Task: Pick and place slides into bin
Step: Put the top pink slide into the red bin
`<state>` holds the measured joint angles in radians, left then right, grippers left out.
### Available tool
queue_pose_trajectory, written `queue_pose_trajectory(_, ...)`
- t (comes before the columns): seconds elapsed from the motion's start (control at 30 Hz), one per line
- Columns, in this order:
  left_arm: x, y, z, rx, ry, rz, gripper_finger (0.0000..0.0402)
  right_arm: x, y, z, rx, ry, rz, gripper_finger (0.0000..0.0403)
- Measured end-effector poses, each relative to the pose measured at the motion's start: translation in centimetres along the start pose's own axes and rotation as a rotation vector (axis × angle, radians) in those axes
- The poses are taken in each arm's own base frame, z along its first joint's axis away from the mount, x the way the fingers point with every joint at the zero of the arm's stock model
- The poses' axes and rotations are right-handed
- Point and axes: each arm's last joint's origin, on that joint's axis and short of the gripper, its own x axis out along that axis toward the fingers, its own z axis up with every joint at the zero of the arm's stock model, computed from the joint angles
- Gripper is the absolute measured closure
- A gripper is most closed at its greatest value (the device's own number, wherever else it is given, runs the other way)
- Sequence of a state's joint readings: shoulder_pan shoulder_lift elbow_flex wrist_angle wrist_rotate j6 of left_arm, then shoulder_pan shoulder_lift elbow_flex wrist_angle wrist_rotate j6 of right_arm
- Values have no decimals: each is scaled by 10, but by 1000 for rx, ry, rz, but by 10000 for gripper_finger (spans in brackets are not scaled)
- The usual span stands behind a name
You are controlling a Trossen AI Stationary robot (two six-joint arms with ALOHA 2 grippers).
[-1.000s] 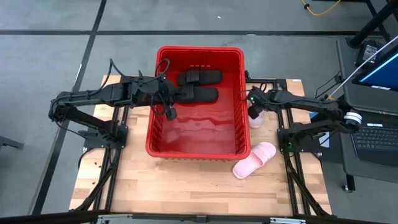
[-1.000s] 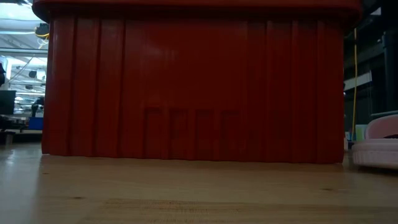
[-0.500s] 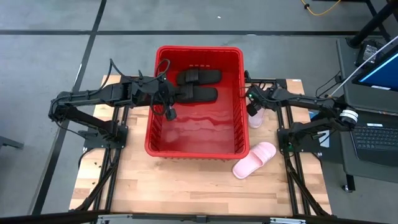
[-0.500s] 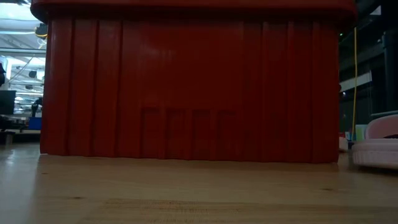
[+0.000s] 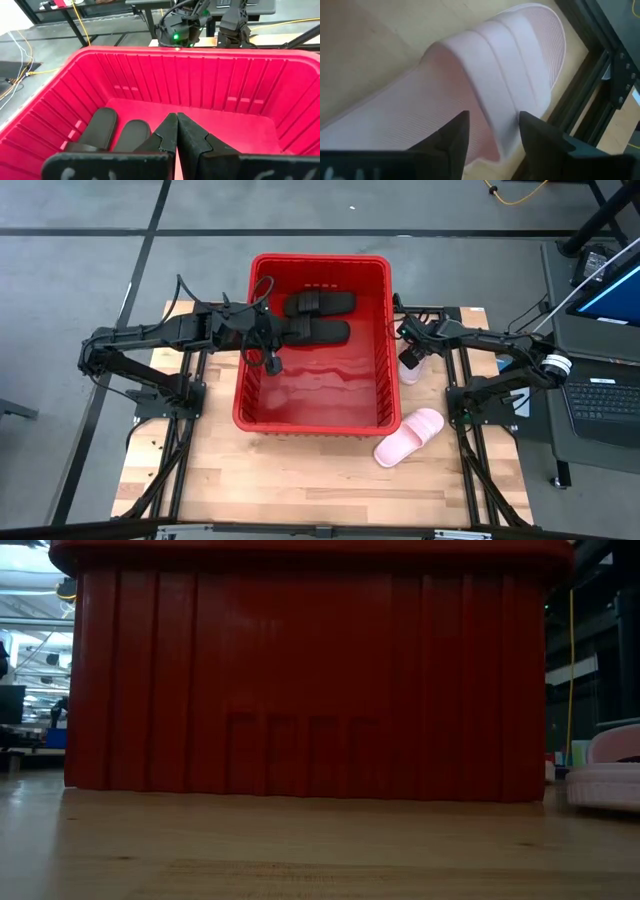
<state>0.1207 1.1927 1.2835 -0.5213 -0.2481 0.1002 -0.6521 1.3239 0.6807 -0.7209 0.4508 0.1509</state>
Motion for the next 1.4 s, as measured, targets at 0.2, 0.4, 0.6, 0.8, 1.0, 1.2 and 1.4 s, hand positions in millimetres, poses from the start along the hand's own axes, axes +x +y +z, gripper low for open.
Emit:
queue_pose_trajectory(0.2, 0, 0, 0, 1, 1, 0, 400, 0, -2, 1, 0, -10, -51, 253)
queue_pose_trajectory(0.4, 0, 0, 0, 2, 2, 0, 400, 2, -5, 1, 21, -5, -61, 337)
queue_pose_trajectory(0.6, 0, 0, 0, 2, 2, 0, 399, 3, -8, 1, 35, -1, -68, 389)
queue_pose_trajectory(0.8, 0, 0, 0, 2, 2, -1, 400, 1, -10, 2, 45, -11, -66, 392)
queue_pose_trajectory(1.0, 0, 0, 0, 2, 2, -1, 400, -17, -18, 8, 75, -75, -68, 392)
queue_pose_trajectory(1.2, 0, -1, 0, 25, 1, -9, 400, -46, -33, 16, 66, -110, -154, 392)
queue_pose_trajectory(1.4, 0, -1, 0, 61, 1, -9, 400, -74, -47, 29, 55, -159, -208, 392)
